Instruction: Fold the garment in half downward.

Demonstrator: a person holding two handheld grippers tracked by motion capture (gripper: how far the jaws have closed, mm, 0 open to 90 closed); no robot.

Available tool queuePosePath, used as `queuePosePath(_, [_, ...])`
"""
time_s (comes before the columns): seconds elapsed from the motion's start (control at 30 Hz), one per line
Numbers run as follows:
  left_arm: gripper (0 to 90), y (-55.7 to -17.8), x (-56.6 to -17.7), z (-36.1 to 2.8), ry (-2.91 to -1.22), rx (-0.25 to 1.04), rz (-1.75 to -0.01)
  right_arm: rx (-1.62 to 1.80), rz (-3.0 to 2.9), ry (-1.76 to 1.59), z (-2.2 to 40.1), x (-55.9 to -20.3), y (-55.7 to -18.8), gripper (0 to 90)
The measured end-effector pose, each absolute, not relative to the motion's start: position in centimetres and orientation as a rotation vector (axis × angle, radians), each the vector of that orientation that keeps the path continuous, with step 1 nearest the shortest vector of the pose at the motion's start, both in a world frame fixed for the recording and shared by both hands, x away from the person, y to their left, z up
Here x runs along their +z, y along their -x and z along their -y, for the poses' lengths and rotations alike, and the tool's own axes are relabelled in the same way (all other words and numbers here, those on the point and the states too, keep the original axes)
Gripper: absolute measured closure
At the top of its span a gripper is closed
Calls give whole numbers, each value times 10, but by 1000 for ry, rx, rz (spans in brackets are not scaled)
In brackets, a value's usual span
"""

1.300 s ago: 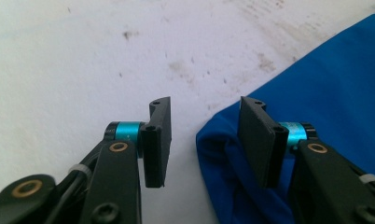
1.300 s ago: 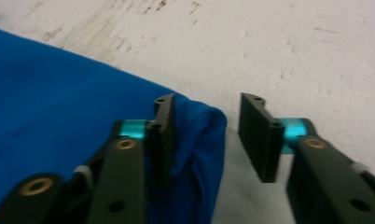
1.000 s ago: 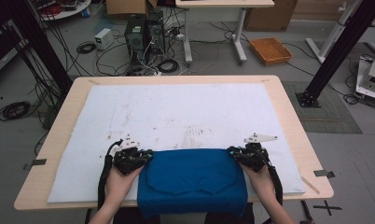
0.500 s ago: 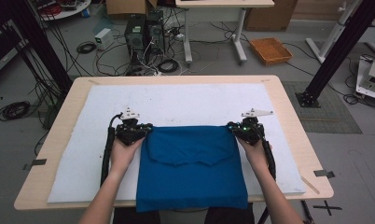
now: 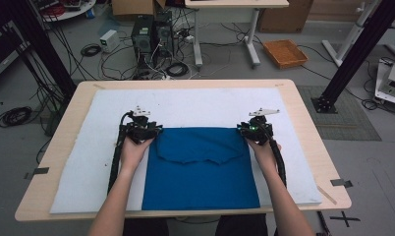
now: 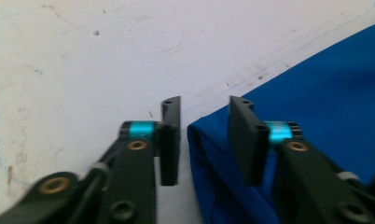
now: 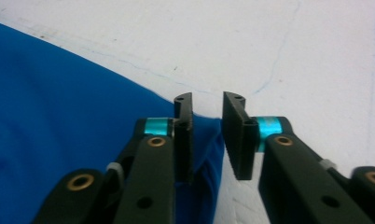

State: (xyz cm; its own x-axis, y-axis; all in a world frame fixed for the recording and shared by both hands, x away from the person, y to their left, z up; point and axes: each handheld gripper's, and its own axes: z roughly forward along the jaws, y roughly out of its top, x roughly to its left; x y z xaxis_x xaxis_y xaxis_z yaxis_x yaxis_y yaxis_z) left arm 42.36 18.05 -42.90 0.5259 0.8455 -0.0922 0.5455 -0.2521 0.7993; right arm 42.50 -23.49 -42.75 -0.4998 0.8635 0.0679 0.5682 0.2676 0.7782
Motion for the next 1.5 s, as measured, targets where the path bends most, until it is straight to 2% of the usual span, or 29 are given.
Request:
queuePosePath(0.07, [553, -415, -423, -183, -1934, 491, -1123, 1107, -2172, -1313, 237, -424, -421, 666])
queuePosePath(0.1, [548, -410, -421, -184, -1920, 493, -1120, 1107, -2173, -1309, 238, -422, -417, 644])
queuePosePath(0.27, [548, -381, -421, -190, -1913, 369, -1143, 1168, -2146, -1270, 241, -412, -387, 624])
queuePosePath(0.4, [556, -365, -426, -192, -1896, 220, -1204, 1214, -2152, -1295, 245, -415, -365, 623])
queuePosePath(0.57, [564, -359, -434, -188, -1923, 219, -1260, 1220, -2178, -1355, 246, -426, -349, 629])
queuePosePath(0.8, [653, -356, -437, -178, -1954, 224, -1248, 1242, -2173, -1472, 257, -436, -344, 640])
queuePosePath(1.0, [689, -358, -440, -176, -1953, 226, -1253, 1213, -2206, -1469, 249, -444, -349, 659])
queuePosePath(1.2, [792, -357, -439, -175, -1983, 254, -1221, 1165, -2248, -1421, 240, -448, -352, 843])
queuePosePath(1.3, [862, -355, -438, -174, -1985, 269, -1206, 1170, -2234, -1398, 241, -445, -350, 863])
queuePosePath(1.5, [874, -350, -432, -176, -1976, 282, -1172, 1201, -2215, -1363, 243, -436, -343, 864])
